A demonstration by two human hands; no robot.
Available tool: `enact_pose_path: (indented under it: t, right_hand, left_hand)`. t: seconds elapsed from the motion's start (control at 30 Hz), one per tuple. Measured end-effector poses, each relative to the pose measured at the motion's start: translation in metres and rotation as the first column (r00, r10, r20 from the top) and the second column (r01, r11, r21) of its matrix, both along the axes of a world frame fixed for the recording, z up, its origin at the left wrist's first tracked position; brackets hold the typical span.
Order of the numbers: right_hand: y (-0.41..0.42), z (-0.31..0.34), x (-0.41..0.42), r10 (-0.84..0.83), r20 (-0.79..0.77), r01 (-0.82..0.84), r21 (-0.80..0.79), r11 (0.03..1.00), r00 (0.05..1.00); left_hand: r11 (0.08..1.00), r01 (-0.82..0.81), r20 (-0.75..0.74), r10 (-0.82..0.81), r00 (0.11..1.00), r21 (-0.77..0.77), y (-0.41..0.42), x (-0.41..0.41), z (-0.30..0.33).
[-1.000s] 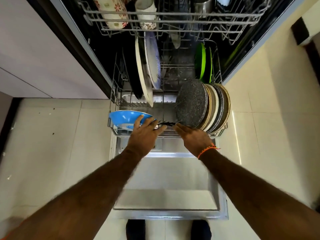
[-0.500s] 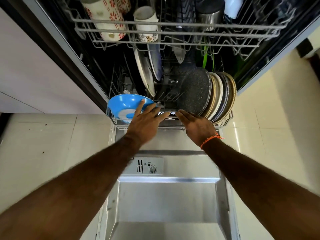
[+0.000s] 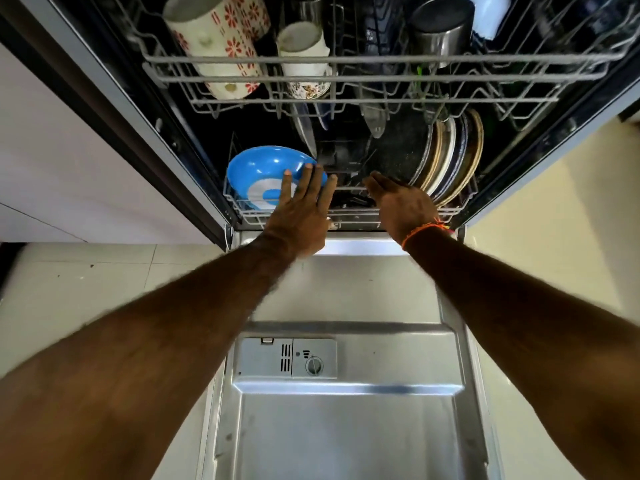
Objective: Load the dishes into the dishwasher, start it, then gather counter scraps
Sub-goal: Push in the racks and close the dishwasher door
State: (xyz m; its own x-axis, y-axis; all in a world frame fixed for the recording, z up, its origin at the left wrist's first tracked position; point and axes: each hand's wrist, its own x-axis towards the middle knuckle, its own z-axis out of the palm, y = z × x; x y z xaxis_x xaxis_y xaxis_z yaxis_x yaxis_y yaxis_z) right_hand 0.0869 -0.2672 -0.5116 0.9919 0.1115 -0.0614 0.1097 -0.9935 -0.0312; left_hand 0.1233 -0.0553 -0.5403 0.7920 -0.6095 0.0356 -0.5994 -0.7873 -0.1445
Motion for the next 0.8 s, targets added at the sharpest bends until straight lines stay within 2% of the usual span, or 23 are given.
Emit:
enact_pose_path:
  t: [0.27, 0.4, 0.53, 0.7, 0.8]
  right_hand:
    - [0.002, -0.005, 0.011, -0.019, 0.007, 0.019, 0.001, 1.0, 1.0]
    - [0.014, -0.004, 0.004, -0.116, -0.009, 0.116, -0.025, 0.993, 0.993]
    - [0.034, -0.014, -0.061, -0.189, -0.049, 0.188, -0.027, 0.982, 0.981]
    - [0.054, -0.035, -0.174, -0.183, -0.228, 0.195, 0.029, 0.98, 0.956]
    - [0.063, -0.045, -0.243, -0.204, -0.286, 0.234, 0.074, 0.969, 0.936]
  left_hand:
    - [0.998, -0.067, -0.171, 0.063, 0.983, -0.021, 0.001, 0.006, -0.003]
    - [0.994, -0.106, -0.219, 0.096, 0.971, -0.035, 0.002, -0.019, 0.009]
    - [0.989, -0.127, -0.328, 0.096, 0.94, -0.074, 0.016, -0.08, 0.021]
    - [0.979, -0.204, -0.487, 0.181, 0.854, 0.005, 0.049, -0.171, 0.029]
    - [0.972, -0.234, -0.522, 0.205, 0.828, 0.011, 0.07, -0.229, 0.027]
